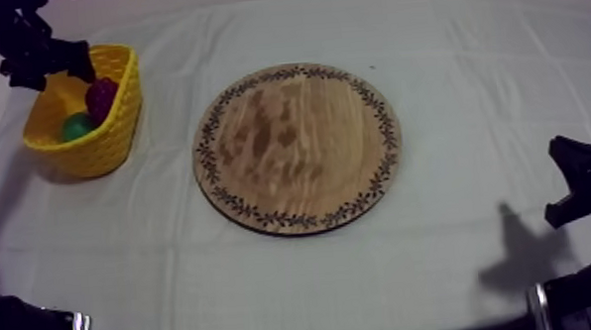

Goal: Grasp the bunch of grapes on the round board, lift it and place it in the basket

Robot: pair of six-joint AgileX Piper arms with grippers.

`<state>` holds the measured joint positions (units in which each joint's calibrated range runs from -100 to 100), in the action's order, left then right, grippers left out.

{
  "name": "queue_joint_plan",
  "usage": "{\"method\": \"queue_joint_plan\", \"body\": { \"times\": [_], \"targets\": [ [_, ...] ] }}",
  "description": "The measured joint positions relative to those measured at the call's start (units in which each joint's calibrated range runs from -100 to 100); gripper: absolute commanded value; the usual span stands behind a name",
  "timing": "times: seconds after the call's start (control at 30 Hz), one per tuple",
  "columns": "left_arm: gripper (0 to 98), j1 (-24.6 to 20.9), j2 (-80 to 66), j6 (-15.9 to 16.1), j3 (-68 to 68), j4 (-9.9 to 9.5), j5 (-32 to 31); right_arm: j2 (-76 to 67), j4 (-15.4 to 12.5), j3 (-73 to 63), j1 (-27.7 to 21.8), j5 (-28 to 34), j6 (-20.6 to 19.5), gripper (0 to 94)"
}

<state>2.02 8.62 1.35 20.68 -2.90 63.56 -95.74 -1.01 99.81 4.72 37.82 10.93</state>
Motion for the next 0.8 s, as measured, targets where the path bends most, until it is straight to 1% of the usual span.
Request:
{"method": "queue_joint_plan", "body": {
  "times": [0.1, 0.13, 0.2, 0.3, 0.47, 0.63, 0.7, 0.8],
  "targets": [
    [94.7, 0.0, -0.9, -0.5, 0.1, -0.19, 0.0, 0.0, 0.0, 0.0, 0.0, 0.0, 0.0, 0.4],
    [93.1, 0.0, -1.3, -0.6, 0.1, -0.26, 0.0, 0.0, 0.0, 0.0, 0.0, 0.0, 0.0, 0.4],
    [86.9, 0.0, -2.5, -0.9, 0.1, -0.32, -0.2, 0.0, 0.0, 0.0, 0.0, 0.0, 0.0, 0.4],
    [73.6, -0.1, -4.6, -1.7, 1.0, -0.77, -2.1, 0.0, 0.0, 0.0, 0.0, 0.0, 0.0, 0.4],
    [43.8, -1.0, -9.9, -3.1, 4.1, -0.98, -7.8, 0.0, 0.0, 0.0, 0.0, 0.0, 0.0, 0.4],
    [18.7, -2.3, -16.6, -2.2, 7.6, 0.46, -13.2, 0.0, 0.0, 0.0, 0.0, 0.0, 0.0, 0.4],
    [10.2, -2.5, -19.4, -2.1, 9.0, 0.69, -14.4, 0.0, 0.0, 0.0, 0.0, 0.0, 0.0, 0.4],
    [3.5, -3.1, -24.3, -1.7, 10.9, 1.02, -16.4, 0.0, 0.0, 0.0, 0.0, 0.0, 0.0, 0.4]
  ]
}}
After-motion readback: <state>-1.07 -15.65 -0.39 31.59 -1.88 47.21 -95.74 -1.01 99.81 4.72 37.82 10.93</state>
